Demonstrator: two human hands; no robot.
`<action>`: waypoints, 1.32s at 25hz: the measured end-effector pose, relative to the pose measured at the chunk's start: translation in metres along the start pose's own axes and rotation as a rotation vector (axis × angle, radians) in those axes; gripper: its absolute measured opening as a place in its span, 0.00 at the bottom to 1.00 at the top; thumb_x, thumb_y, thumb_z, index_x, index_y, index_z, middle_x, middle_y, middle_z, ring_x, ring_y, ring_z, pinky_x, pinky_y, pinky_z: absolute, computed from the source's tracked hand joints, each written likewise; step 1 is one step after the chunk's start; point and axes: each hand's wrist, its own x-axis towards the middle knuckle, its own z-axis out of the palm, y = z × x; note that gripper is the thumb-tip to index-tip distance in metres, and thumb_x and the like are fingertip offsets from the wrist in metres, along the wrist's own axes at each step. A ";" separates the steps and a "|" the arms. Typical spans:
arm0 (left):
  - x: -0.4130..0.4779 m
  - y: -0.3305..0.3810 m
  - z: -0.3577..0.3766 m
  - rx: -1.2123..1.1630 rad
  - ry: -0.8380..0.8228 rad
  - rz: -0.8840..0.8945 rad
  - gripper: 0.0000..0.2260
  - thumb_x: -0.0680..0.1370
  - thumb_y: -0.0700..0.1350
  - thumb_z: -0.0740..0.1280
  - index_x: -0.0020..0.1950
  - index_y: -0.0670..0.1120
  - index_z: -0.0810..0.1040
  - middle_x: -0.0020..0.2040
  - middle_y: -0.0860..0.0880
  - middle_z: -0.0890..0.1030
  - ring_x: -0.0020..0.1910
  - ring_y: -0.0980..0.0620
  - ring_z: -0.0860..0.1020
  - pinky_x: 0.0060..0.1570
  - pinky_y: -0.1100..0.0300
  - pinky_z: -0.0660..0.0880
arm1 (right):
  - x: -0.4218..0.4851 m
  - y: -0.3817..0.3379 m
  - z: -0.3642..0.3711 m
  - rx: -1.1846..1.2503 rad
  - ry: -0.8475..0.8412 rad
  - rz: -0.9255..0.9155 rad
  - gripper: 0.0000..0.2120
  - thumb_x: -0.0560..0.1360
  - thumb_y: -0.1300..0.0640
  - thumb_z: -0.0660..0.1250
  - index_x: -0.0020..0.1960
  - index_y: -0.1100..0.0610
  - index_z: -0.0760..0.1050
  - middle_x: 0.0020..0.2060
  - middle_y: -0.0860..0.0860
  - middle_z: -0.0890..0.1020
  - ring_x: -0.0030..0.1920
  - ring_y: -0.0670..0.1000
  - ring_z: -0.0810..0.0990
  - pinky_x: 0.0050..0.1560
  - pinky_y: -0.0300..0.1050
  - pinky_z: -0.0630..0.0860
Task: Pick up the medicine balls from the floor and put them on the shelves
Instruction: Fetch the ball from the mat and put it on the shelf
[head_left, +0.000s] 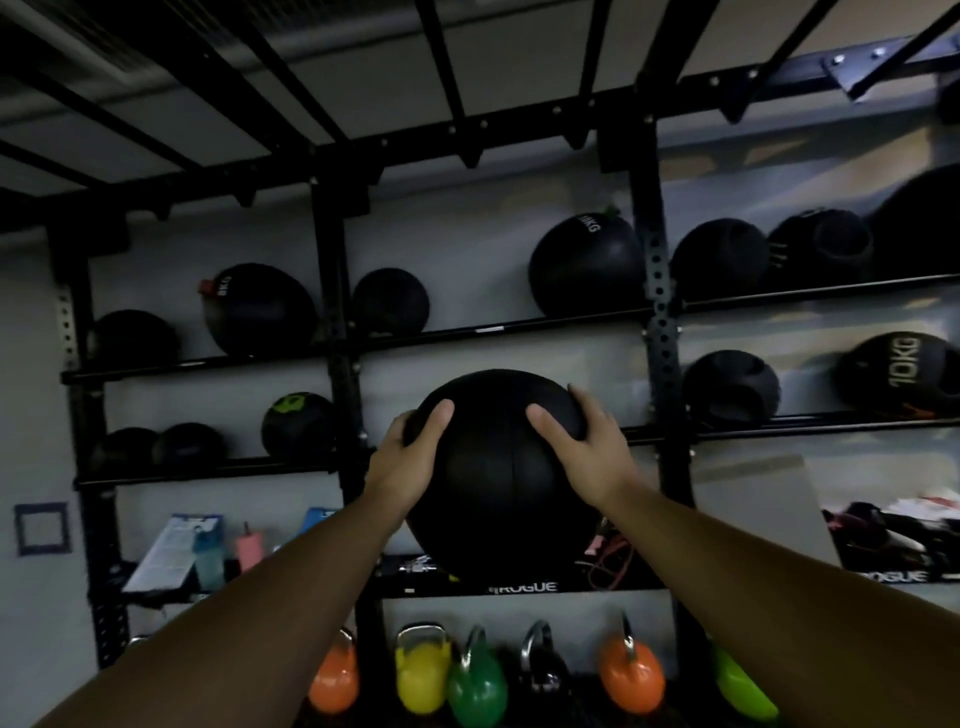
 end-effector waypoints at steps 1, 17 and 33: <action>0.015 -0.007 -0.002 -0.010 -0.001 -0.006 0.45 0.52 0.88 0.63 0.62 0.66 0.75 0.58 0.53 0.80 0.56 0.49 0.80 0.58 0.51 0.77 | 0.013 0.005 0.011 0.003 -0.007 -0.002 0.58 0.58 0.16 0.64 0.81 0.46 0.63 0.72 0.52 0.72 0.72 0.56 0.73 0.72 0.51 0.70; 0.335 -0.140 0.030 0.044 0.163 0.002 0.55 0.52 0.88 0.63 0.73 0.62 0.76 0.65 0.51 0.81 0.61 0.46 0.81 0.57 0.51 0.77 | 0.312 0.162 0.200 0.060 -0.132 -0.081 0.59 0.57 0.14 0.64 0.81 0.43 0.61 0.71 0.52 0.72 0.68 0.56 0.75 0.68 0.56 0.74; 0.719 -0.360 -0.009 0.724 0.023 0.366 0.37 0.73 0.78 0.50 0.76 0.61 0.71 0.77 0.55 0.71 0.75 0.47 0.68 0.73 0.50 0.66 | 0.551 0.313 0.558 -0.103 0.087 0.124 0.43 0.61 0.19 0.58 0.65 0.45 0.71 0.64 0.55 0.77 0.66 0.63 0.75 0.64 0.60 0.74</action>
